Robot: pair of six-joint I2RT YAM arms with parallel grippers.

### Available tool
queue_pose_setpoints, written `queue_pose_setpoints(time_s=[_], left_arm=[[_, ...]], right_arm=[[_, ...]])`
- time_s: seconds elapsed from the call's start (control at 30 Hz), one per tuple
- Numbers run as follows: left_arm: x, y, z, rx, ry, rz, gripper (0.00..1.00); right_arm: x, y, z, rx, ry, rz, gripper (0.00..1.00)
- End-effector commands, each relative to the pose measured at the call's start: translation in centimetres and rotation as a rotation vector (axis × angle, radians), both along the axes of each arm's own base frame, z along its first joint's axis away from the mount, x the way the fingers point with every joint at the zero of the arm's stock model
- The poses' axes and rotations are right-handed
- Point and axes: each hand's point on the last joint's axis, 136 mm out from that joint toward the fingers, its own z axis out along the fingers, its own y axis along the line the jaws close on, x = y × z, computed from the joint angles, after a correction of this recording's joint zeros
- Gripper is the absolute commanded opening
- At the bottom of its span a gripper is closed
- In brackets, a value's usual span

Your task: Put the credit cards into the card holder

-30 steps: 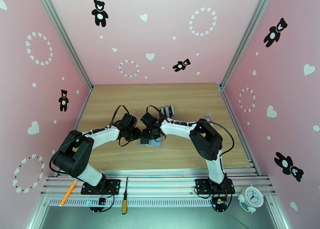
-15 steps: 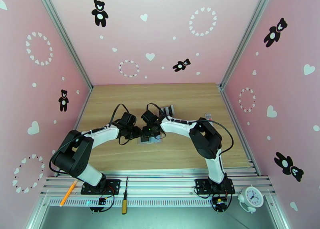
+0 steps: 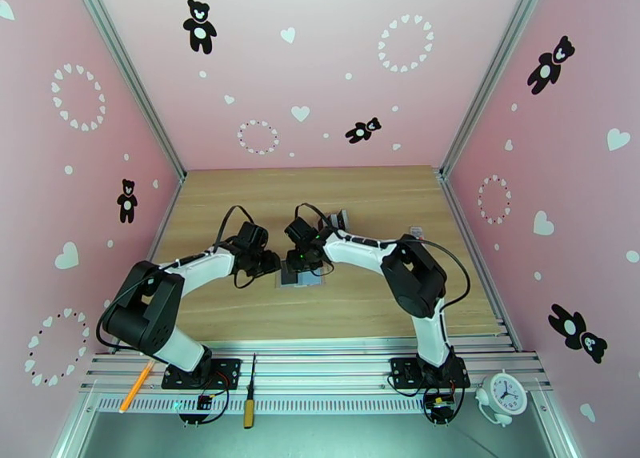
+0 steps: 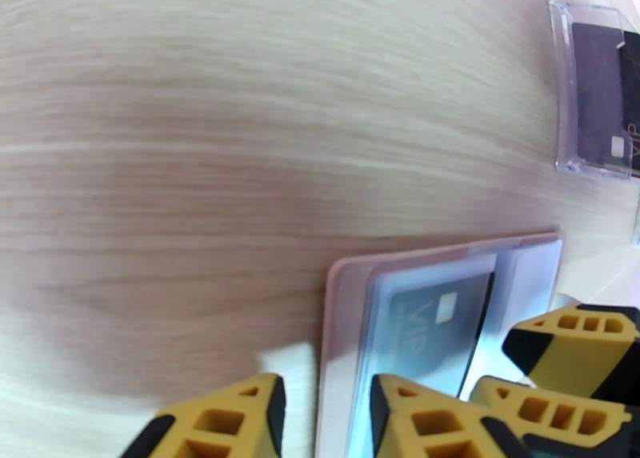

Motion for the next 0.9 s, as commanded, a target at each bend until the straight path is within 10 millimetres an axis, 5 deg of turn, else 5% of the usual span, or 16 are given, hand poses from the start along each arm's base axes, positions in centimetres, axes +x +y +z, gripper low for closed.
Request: queue_pose_setpoints(time_s=[0.0,0.47,0.87], left_arm=[[0.2,0.1,2.0,-0.008,-0.043,-0.015,0.36],[-3.7,0.2,0.9,-0.063,-0.006,-0.030,0.40],[-4.7,-0.9,-0.4,-0.056,0.019,-0.044,0.41]], right_arm=[[0.1,-1.6,2.8,-0.005,-0.050,0.001,0.37],[1.4,-9.8,5.2,-0.140,-0.137,-0.051,0.40],[0.7,-10.8,1.8,-0.176,-0.076,-0.045,0.43]])
